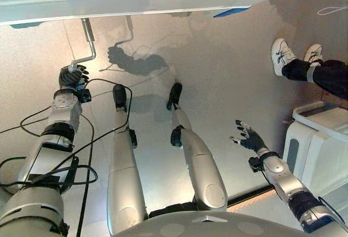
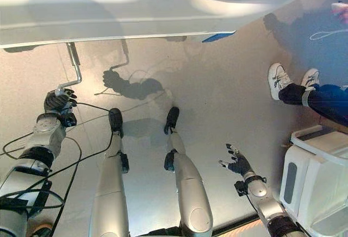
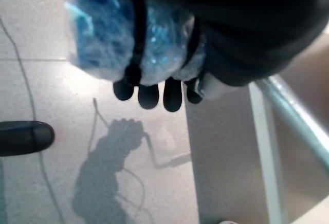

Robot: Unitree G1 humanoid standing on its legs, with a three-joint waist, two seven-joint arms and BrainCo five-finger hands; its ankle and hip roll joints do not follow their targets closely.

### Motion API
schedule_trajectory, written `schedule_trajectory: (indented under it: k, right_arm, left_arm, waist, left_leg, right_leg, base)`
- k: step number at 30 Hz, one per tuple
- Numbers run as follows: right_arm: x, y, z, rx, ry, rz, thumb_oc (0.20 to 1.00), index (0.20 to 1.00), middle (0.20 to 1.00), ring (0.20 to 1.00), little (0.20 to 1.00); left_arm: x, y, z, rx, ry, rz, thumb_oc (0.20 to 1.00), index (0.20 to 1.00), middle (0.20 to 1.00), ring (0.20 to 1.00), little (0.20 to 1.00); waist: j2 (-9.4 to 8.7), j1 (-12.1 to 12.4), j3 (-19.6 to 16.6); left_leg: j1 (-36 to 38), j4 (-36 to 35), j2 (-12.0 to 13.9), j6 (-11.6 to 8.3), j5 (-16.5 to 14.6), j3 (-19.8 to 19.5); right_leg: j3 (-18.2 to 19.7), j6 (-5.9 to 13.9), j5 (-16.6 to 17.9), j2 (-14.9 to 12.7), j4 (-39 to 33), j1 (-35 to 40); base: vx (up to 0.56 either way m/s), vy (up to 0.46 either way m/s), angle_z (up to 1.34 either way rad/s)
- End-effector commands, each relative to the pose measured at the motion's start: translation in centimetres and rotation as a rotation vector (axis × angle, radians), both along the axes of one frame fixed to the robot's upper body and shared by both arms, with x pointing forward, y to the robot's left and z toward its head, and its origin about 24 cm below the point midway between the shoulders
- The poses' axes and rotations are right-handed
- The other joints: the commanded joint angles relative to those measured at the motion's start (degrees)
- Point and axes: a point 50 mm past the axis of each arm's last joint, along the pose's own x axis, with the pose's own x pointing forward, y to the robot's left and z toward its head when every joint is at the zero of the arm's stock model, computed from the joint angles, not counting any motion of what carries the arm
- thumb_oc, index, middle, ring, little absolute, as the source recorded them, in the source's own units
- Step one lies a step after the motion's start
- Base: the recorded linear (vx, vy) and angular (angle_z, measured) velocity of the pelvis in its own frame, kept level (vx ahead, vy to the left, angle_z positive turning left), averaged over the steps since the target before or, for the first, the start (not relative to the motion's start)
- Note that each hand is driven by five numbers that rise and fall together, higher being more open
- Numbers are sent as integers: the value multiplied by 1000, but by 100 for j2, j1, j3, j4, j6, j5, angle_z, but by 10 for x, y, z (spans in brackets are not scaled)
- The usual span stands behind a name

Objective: Raise the hospital bed

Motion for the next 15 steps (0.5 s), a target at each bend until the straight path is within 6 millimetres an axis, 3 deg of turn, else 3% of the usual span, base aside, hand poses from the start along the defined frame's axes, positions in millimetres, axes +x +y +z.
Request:
schedule_trajectory:
  k: [1,8,15]
  right_arm:
    - [-2,-10,12,-7,-54,-10,1000,1000,1000,1000,1000]
    - [3,-7,23,6,-109,7,1000,1000,1000,1000,1000]
    - [6,-2,28,12,-143,28,1000,1000,1000,1000,1000]
  left_arm:
    - [0,2,-3,5,26,47,200,200,200,200,200]
    - [16,-5,26,70,-21,29,200,200,200,200,200]
    - [34,-26,56,128,-96,-27,200,200,200,200,200]
  waist:
    - [-43,30,206]
    - [19,-134,242]
    - [120,-297,271]
  left_leg:
    - [170,-734,-390,312,226,195]
    - [-49,-687,-370,308,213,267]
    - [-214,-657,-313,294,229,389]
  right_leg:
    - [-53,592,-379,-139,700,-59]
    - [67,579,-377,-136,779,-367]
    - [206,566,-379,-113,905,-708]
  base:
    - [6,3,-8]
    - [2,-7,-3]
    - [-5,-30,-10]
